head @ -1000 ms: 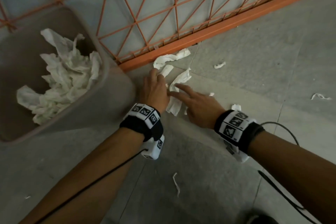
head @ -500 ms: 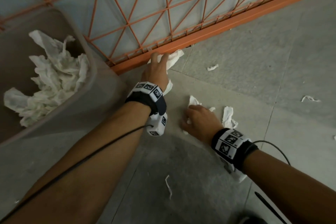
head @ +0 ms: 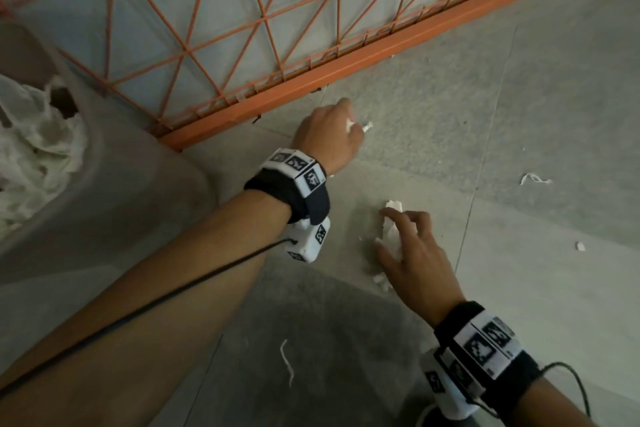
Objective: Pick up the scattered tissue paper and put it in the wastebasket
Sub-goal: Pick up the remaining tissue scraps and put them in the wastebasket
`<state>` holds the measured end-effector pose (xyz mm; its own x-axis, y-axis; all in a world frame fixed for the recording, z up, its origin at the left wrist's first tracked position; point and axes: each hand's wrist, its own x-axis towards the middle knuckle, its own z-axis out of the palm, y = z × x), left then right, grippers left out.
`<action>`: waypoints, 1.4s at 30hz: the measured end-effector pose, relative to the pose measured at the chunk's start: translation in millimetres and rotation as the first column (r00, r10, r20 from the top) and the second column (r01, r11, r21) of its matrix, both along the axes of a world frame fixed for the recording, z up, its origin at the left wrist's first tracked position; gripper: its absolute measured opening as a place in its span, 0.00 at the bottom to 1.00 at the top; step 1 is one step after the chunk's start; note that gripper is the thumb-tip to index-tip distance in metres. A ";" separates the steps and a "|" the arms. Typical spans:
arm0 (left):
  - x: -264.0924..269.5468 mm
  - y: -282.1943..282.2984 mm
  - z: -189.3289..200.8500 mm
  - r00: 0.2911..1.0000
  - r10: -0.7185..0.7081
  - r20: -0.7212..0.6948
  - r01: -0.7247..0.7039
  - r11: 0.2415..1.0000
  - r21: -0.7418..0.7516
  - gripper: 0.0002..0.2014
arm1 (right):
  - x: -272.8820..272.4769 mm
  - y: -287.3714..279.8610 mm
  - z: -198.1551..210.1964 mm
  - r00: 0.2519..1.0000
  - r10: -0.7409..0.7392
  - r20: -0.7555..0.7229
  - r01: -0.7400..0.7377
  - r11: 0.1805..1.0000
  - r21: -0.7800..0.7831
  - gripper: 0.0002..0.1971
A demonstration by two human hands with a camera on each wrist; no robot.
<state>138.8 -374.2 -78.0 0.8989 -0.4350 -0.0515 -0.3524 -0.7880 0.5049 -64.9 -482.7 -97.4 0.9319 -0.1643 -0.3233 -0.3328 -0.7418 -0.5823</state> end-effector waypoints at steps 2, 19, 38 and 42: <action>3.3 -12.0 -6.6 0.995 -0.075 -0.063 0.080 0.993 0.082 0.13 | 0.4 -2.5 -8.8 0.997 0.033 -0.063 -0.039 0.995 -0.093 0.26; -52.1 36.3 -3.1 0.981 -0.002 -0.196 -0.005 0.999 -0.035 0.12 | -8.5 -13.5 1.2 0.977 -0.117 0.180 0.080 0.977 0.196 0.17; -264.5 181.2 -29.4 0.919 -0.107 -0.381 0.200 0.956 0.214 0.21 | -12.0 53.0 25.4 0.968 0.190 -0.162 -0.155 0.967 0.202 0.09; -274.0 190.3 -35.5 0.945 -0.211 -0.250 0.280 0.917 0.285 0.15 | -21.0 54.2 25.6 0.962 0.197 -0.191 -0.167 0.973 0.161 0.07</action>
